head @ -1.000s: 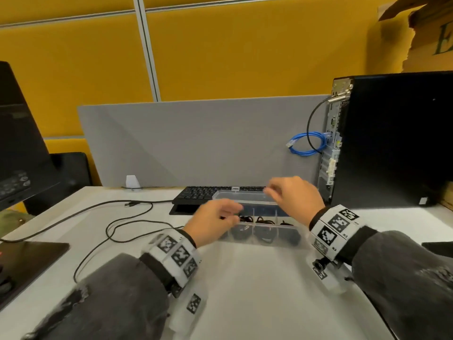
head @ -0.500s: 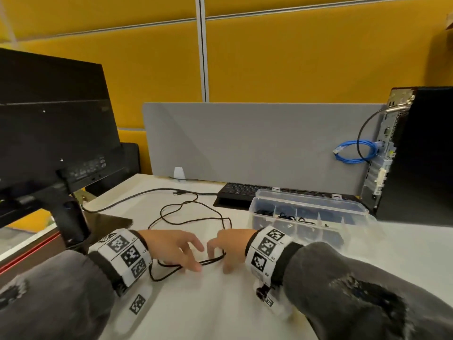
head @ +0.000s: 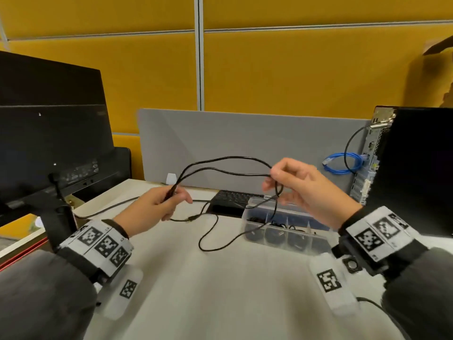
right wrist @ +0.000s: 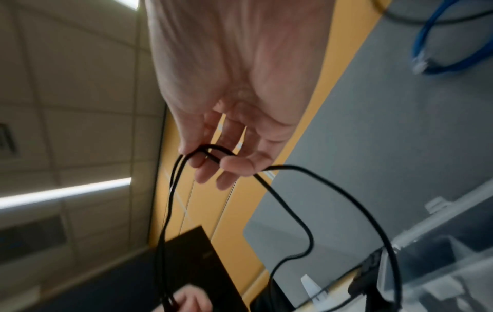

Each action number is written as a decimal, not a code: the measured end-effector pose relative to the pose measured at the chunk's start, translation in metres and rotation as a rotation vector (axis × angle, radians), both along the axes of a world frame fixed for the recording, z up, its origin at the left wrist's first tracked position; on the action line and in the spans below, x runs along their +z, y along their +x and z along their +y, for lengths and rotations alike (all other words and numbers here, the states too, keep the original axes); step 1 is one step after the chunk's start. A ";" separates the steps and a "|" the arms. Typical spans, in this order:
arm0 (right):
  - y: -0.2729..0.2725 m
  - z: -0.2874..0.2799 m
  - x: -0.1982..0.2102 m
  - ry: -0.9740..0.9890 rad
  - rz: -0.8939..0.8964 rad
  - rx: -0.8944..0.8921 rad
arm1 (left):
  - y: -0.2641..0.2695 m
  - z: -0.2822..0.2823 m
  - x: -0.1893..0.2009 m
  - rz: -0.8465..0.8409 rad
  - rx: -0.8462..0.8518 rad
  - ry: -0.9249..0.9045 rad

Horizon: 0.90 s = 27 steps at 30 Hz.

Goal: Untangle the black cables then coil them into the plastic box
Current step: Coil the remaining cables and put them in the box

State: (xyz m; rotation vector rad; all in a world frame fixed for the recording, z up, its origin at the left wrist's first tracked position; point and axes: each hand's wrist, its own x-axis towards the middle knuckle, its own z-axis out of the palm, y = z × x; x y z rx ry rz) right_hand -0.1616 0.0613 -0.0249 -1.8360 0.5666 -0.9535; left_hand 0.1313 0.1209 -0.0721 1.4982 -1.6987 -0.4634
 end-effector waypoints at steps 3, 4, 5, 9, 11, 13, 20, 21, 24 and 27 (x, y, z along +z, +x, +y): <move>-0.040 -0.003 0.008 0.117 -0.145 -0.044 | -0.007 -0.005 -0.001 0.007 -0.004 -0.007; -0.053 -0.005 0.007 0.134 -0.158 -0.068 | -0.013 -0.006 -0.001 -0.016 0.000 -0.017; -0.064 -0.007 0.006 0.146 -0.157 -0.093 | -0.018 -0.007 -0.001 -0.026 0.005 -0.033; -0.100 -0.008 -0.002 0.085 0.022 -0.264 | -0.037 -0.014 0.004 0.063 0.036 -0.065; -0.116 -0.008 -0.005 -0.066 0.209 -0.396 | -0.043 -0.017 0.007 0.102 0.068 -0.079; -0.128 -0.010 -0.007 -0.243 0.403 -0.501 | -0.049 -0.021 0.010 0.077 0.091 -0.059; -0.167 -0.007 0.000 -0.415 0.543 -0.631 | -0.067 -0.031 0.021 -0.058 0.140 -0.052; -0.175 -0.008 0.002 -0.398 0.484 -0.670 | -0.066 -0.031 0.021 -0.054 0.153 -0.057; -0.220 -0.015 0.005 -0.354 0.277 -0.850 | -0.055 -0.029 0.016 -0.023 0.216 -0.052; -0.273 -0.026 -0.001 -0.430 0.367 -1.152 | -0.053 -0.030 0.008 -0.057 0.262 -0.027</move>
